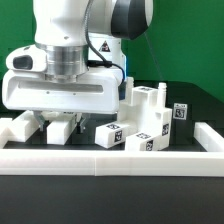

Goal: Assemble chair

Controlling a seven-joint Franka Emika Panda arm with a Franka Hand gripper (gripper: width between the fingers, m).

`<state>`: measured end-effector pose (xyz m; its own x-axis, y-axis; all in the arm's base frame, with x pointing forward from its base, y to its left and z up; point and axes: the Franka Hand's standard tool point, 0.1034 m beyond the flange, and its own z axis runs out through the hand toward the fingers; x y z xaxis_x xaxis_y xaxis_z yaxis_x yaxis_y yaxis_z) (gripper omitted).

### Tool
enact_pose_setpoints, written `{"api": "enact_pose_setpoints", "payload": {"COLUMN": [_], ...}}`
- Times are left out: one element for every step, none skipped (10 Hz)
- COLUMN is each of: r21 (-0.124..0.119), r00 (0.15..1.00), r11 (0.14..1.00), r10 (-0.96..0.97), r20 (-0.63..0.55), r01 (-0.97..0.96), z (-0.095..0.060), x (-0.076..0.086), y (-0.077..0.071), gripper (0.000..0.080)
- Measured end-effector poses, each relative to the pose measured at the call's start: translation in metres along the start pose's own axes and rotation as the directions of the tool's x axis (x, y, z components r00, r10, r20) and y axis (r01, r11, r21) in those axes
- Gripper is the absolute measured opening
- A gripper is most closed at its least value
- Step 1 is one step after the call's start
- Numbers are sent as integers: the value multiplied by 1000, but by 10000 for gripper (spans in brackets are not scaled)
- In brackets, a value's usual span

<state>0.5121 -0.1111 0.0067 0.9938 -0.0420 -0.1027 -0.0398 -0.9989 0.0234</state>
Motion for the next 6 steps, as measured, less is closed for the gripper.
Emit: {"api": "enact_pose_setpoints", "payload": {"r21": [0, -1, -1, -1, -1, -1], "r00": [1000, 1000, 1000, 1000, 1000, 1000], "r11": [1000, 1000, 1000, 1000, 1000, 1000], "r10": [0, -1, -1, -1, -1, -1], "r20": [0, -1, -1, -1, -1, -1], "r01": [0, 1, 1, 1, 1, 1], "z": [0, 0, 0, 0, 0, 0], "x": [0, 0, 0, 0, 0, 0], "y": [0, 0, 0, 0, 0, 0], "gripper": [426, 287, 287, 287, 287, 287]}}
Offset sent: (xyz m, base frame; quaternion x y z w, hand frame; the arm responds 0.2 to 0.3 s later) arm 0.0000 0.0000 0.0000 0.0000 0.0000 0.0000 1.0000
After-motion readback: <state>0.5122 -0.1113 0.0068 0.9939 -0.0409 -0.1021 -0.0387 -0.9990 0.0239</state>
